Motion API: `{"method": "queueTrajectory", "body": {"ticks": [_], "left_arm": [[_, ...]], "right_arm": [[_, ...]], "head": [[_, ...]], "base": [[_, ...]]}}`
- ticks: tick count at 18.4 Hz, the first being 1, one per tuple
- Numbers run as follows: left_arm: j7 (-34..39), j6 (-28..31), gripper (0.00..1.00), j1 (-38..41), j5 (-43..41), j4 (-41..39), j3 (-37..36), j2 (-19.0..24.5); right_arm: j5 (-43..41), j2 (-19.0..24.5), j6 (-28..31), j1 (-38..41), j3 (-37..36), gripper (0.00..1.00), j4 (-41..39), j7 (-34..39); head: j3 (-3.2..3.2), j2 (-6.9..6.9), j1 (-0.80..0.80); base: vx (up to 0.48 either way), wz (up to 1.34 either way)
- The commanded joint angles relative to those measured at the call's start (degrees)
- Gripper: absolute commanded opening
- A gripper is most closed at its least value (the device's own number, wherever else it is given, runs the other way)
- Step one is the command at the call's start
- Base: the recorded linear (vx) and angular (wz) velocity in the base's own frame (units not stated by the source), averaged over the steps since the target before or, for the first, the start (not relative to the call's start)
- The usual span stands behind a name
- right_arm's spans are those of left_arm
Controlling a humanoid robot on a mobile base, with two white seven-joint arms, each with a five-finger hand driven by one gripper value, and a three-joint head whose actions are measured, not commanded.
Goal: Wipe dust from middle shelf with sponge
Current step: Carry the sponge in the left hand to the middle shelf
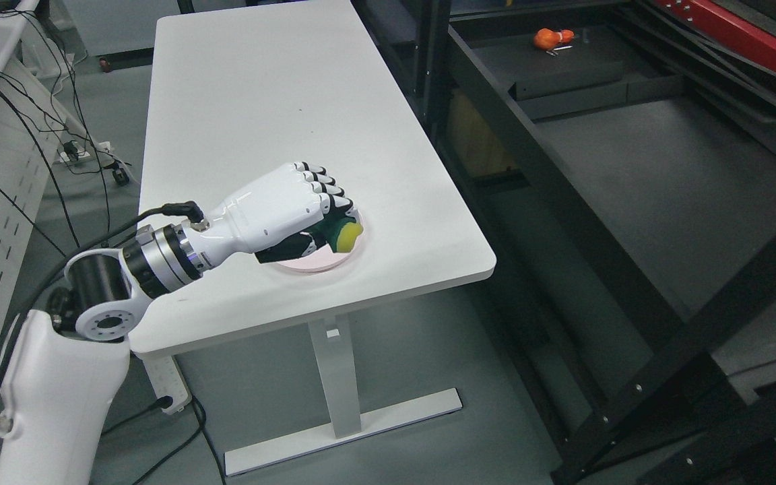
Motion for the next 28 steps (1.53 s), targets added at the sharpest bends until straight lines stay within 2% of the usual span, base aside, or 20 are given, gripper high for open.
{"method": "queueTrajectory", "body": {"ticks": [1, 4, 6, 10, 15, 22, 28], "left_arm": [[0.26, 0.04, 0.00, -5.57, 5.96, 0.21, -9.73, 0.34], [0.35, 0.04, 0.00, -11.02, 6.42, 0.48, -15.73, -0.27], [0.26, 0.04, 0.00, -13.49, 6.15, 1.35, -17.14, -0.71], [0.26, 0.04, 0.00, -18.58, 6.15, 2.50, -20.30, -4.48], [-0.09, 0.04, 0.00, -23.07, 5.98, 2.85, -21.02, -9.58], [0.52, 0.04, 0.00, -25.98, 6.24, 2.94, -23.39, -10.82], [1.75, 0.04, 0.00, -38.79, 4.93, 8.64, -24.62, -14.06]], "right_arm": [[0.00, -1.00, 4.19, 0.00, 0.00, 1.00, -1.00, 0.19], [0.00, -1.00, 4.19, 0.00, 0.00, 1.00, -1.00, 0.19], [0.00, -1.00, 4.19, 0.00, 0.00, 1.00, -1.00, 0.10], [0.00, -1.00, 4.19, 0.00, 0.00, 1.00, -1.00, 0.19], [0.00, -1.00, 4.19, 0.00, 0.00, 1.00, -1.00, 0.19], [0.00, -1.00, 4.19, 0.00, 0.00, 1.00, -1.00, 0.19], [0.00, -1.00, 4.19, 0.00, 0.00, 1.00, -1.00, 0.19]], "head": [[0.00, 0.00, 0.00], [0.00, 0.00, 0.00], [0.00, 0.00, 0.00], [0.00, 0.00, 0.00], [0.00, 0.00, 0.00], [0.00, 0.00, 0.00], [0.00, -0.03, 0.00]], "base": [[-0.257, -0.21], [-0.262, -0.32], [-0.294, -0.35], [-0.282, -0.49], [-0.258, -0.80], [-0.164, -1.02], [-0.010, -0.83]]}}
